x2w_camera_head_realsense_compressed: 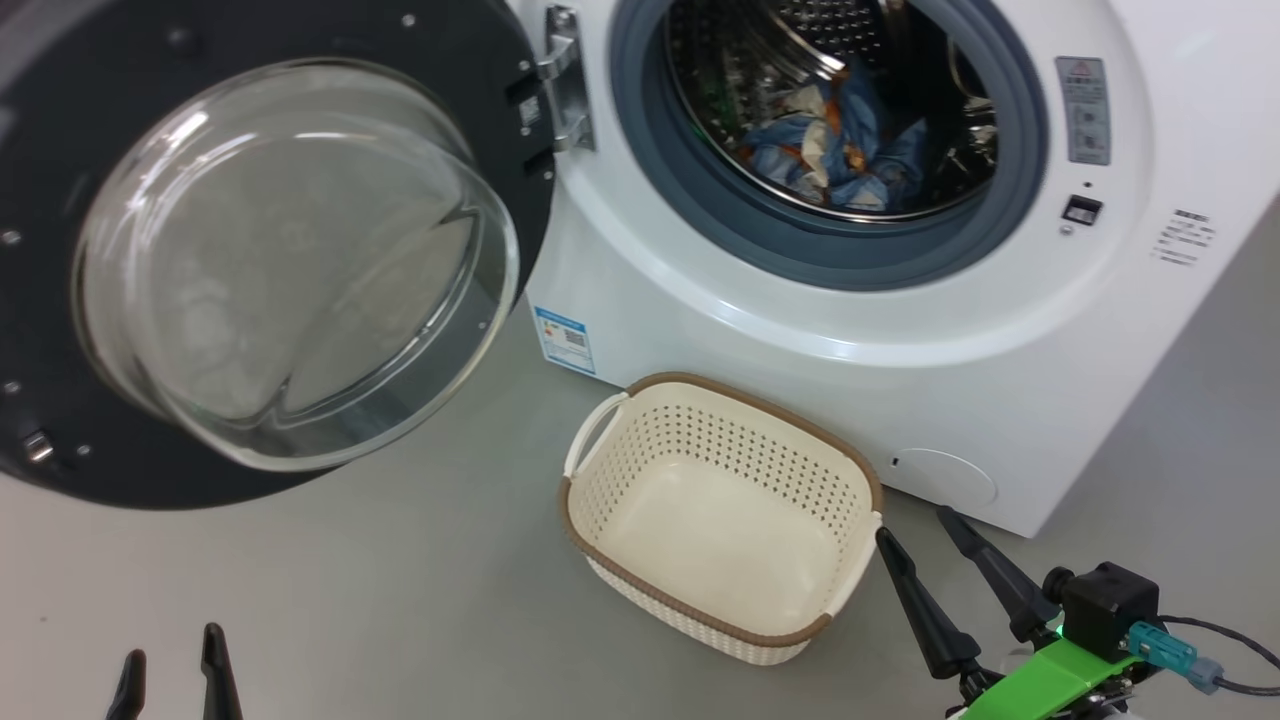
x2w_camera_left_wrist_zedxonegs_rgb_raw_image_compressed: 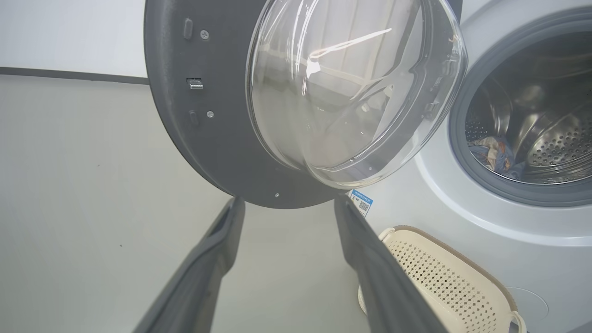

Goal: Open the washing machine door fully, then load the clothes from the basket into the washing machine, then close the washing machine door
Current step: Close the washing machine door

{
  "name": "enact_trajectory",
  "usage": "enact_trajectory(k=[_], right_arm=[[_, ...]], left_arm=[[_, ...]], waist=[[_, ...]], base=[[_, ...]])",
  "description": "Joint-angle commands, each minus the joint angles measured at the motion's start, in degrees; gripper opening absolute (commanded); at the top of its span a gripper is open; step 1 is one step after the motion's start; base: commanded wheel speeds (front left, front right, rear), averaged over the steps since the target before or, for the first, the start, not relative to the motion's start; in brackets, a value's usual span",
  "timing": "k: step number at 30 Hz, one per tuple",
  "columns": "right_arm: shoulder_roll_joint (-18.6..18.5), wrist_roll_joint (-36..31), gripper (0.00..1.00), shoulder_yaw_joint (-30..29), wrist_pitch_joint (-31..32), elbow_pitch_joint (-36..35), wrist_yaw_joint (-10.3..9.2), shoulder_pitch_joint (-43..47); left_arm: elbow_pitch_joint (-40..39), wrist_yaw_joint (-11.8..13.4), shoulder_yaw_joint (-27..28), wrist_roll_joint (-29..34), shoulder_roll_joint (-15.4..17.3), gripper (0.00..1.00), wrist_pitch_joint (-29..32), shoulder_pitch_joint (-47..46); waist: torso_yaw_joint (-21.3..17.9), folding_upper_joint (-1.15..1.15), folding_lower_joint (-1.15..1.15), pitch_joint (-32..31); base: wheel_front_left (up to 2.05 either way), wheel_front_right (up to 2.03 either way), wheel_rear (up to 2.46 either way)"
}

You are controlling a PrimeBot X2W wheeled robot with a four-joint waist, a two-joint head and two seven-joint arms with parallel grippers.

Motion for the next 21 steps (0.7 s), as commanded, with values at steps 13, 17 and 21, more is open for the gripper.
enact_trajectory(k=[13, 17, 21], right_arm=[[-1.0, 0.8, 1.0, 2.4, -0.3, -0.5, 0.16, -2.9], [-1.0, 0.8, 1.0, 2.1, -0.3, -0.6, 0.16, -2.5], [-0.5, 0.6, 1.0, 1.2, -0.3, -0.9, 0.16, -1.5]], left_arm=[[-2.5, -0.1, 3.2, -0.9, 0.2, 1.0, -0.4, -0.8], [-2.5, -0.1, 3.0, -1.8, 0.2, 1.0, -0.4, -1.4], [-5.4, -0.1, 3.6, -3.2, 0.3, 0.16, -0.4, -3.5]], waist=[[2.0, 0.0, 0.0, 0.9], [1.9, 0.0, 0.0, 1.0], [1.8, 0.0, 0.0, 1.2]], base=[[0.0, 0.0, 0.0], [0.0, 0.0, 0.0], [0.0, 0.0, 0.0]])
